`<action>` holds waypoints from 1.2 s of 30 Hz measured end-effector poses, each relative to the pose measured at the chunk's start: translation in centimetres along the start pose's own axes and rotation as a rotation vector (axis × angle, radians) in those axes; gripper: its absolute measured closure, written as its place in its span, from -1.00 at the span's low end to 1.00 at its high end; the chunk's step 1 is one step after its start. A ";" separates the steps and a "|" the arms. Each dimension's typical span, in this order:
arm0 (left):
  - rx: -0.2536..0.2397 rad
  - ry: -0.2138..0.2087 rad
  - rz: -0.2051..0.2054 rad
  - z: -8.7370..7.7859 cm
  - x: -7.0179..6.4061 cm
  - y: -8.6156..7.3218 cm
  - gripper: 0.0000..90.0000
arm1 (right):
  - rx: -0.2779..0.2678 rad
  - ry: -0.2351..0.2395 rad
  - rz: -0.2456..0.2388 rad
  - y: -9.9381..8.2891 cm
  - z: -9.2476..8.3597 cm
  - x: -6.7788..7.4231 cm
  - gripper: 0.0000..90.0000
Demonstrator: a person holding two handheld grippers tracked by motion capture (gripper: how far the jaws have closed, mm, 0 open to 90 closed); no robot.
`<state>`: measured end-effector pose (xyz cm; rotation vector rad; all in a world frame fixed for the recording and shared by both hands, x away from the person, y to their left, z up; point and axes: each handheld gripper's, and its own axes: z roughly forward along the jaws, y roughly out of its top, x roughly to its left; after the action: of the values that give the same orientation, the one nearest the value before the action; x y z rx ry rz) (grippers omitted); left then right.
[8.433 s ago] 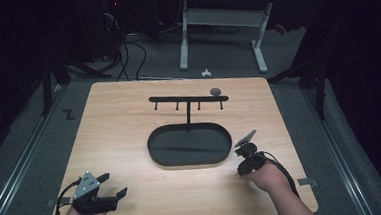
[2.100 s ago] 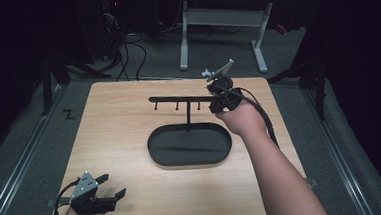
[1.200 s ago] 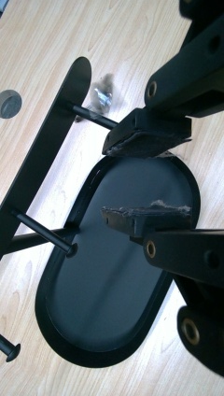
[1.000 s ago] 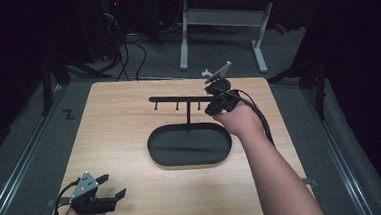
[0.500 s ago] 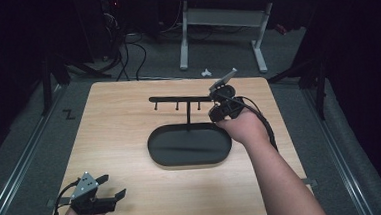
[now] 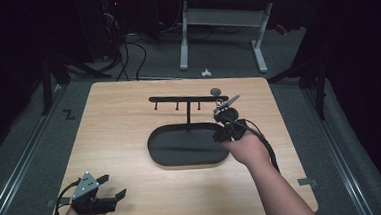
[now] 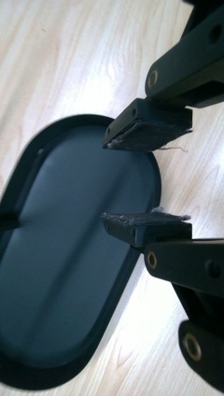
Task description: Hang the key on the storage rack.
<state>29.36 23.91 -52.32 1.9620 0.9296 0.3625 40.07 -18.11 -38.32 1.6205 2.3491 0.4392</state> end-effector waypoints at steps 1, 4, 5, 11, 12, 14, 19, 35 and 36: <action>0.002 0.000 0.001 0.0 0.0 0.0 -0.66 | -0.005 0.002 0.009 -0.5 0.4 0.0 0.22; 0.003 0.002 0.002 0.0 0.0 0.0 -0.66 | -0.014 -0.004 0.014 -2.0 1.5 -0.1 0.19; 0.003 0.002 0.002 0.0 0.0 0.0 -0.66 | -0.020 -0.010 0.007 -2.5 1.9 -0.2 0.18; 0.010 0.006 0.003 0.1 0.1 -0.1 -0.66 | -0.074 -0.014 0.035 -6.0 3.9 -0.6 0.15; 0.010 0.007 0.003 0.2 0.1 -0.1 -0.66 | -0.091 -0.009 0.050 -6.7 4.1 -0.7 0.15; 0.016 0.010 0.009 0.2 0.0 -0.1 -0.66 | -0.122 -0.009 0.073 -8.0 4.7 -1.0 0.14; 0.023 0.018 0.027 0.4 -0.2 -0.1 -0.66 | -0.206 -0.022 0.118 -11.7 6.2 -1.7 0.13; 0.005 0.102 0.039 0.2 -0.7 -0.2 -0.66 | -0.417 0.010 0.119 -17.6 6.8 -2.7 0.10; 0.006 0.101 0.040 0.2 -0.6 -0.2 -0.66 | -0.409 0.016 0.118 -17.6 7.0 -2.7 0.10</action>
<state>28.97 23.36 -52.50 1.9858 0.9570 0.4860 28.47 -25.76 -51.40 1.5597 2.0083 0.8930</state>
